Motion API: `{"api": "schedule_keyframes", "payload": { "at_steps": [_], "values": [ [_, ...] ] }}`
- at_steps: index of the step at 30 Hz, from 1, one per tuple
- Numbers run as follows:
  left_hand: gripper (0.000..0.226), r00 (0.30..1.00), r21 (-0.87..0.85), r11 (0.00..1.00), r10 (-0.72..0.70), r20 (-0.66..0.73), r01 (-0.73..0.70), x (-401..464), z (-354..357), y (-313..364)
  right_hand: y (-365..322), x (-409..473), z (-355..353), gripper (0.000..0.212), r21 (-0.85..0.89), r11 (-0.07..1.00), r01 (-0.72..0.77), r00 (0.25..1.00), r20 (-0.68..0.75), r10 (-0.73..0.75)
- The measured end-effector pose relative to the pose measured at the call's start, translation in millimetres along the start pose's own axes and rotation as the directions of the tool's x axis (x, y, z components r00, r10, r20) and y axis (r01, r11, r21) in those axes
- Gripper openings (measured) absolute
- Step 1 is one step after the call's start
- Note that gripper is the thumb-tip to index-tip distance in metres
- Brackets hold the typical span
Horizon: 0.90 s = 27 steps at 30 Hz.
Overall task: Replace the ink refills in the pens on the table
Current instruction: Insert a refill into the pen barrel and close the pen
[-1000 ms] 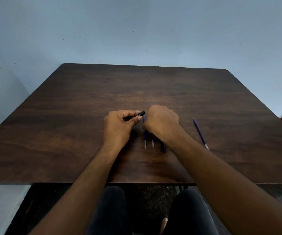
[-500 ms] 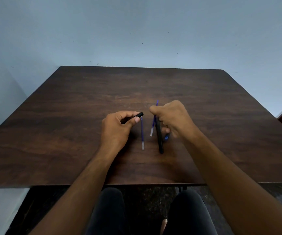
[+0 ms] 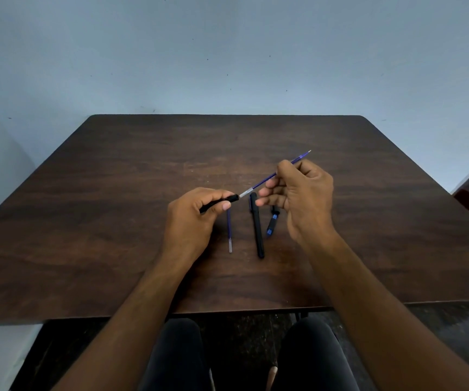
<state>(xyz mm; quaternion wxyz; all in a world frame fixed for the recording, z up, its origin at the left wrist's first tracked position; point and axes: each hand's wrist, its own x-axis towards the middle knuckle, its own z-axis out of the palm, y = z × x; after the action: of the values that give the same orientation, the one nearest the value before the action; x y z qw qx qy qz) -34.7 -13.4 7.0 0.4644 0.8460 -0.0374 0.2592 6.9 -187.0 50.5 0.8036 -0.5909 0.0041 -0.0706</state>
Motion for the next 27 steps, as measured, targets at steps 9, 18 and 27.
{"api": "schedule_keyframes", "payload": {
  "at_steps": [9, 18, 27],
  "values": [
    [0.022, 1.0, 0.001, 1.0, -0.01, -0.014, 0.01, 0.5, 0.5, 2.1, 10.7, -0.9, 3.6, 0.023, -0.024, 1.0, 0.016, 1.0, 0.017, -0.015],
    [0.022, 0.999, 0.01, 1.0, -0.008, -0.033, 0.009, 0.0, 0.0, 2.6, 23.4, -13.3, 12.2, 0.014, -0.12, 0.992, -0.035, 0.996, 0.082, 0.045],
    [0.021, 0.999, 0.031, 1.0, 0.003, -0.036, -0.002, 1.6, 0.8, 0.6, 30.7, -17.4, 13.6, 0.009, -0.185, 0.98, -0.07, 0.983, 0.155, 0.1]
  ]
}}
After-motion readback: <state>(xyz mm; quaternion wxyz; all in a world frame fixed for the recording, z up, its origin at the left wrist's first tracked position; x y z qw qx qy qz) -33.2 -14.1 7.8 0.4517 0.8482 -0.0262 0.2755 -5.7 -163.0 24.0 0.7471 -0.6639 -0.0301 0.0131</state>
